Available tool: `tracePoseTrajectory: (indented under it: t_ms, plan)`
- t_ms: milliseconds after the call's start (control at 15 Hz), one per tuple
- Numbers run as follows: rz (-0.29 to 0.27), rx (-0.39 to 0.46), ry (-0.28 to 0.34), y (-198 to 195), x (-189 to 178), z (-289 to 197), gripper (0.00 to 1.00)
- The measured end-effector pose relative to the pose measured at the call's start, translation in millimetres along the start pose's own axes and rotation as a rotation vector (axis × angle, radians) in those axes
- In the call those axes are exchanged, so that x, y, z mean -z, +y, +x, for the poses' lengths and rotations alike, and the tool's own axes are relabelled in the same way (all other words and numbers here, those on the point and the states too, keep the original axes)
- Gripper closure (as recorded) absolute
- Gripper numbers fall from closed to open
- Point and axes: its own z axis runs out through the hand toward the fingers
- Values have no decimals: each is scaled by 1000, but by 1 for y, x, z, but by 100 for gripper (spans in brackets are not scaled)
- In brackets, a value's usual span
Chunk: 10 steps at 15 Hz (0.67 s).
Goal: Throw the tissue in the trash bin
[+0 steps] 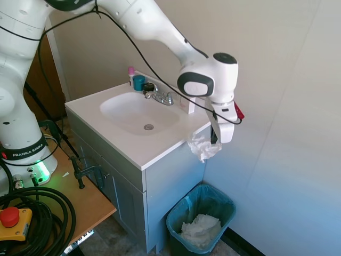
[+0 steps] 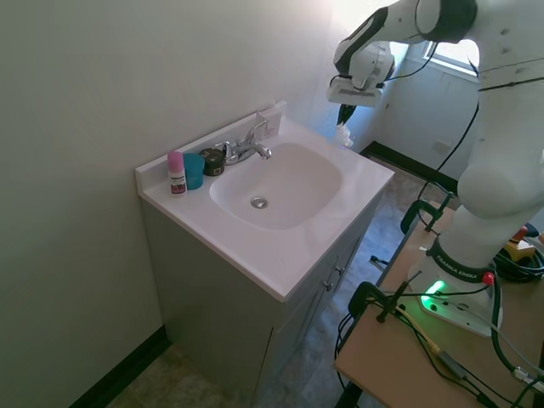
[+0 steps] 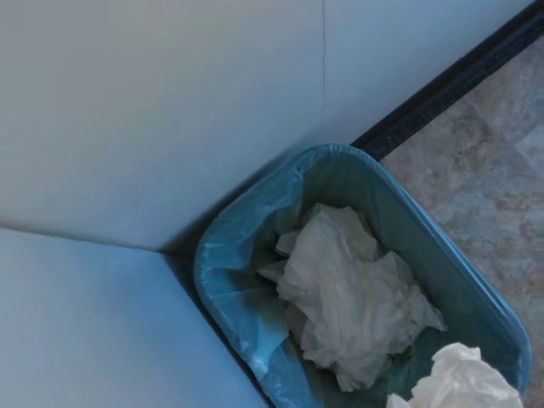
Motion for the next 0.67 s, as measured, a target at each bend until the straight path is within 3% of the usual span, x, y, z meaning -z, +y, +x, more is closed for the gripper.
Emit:
tracePoseTrajectory:
  t_ms: [67,133,667]
  plan:
    - [-5,0,4,-3,-8,3,100]
    - [-7,-1,5,-3,-10,5,0]
    - [-10,15,-13,-5,-6,7,0]
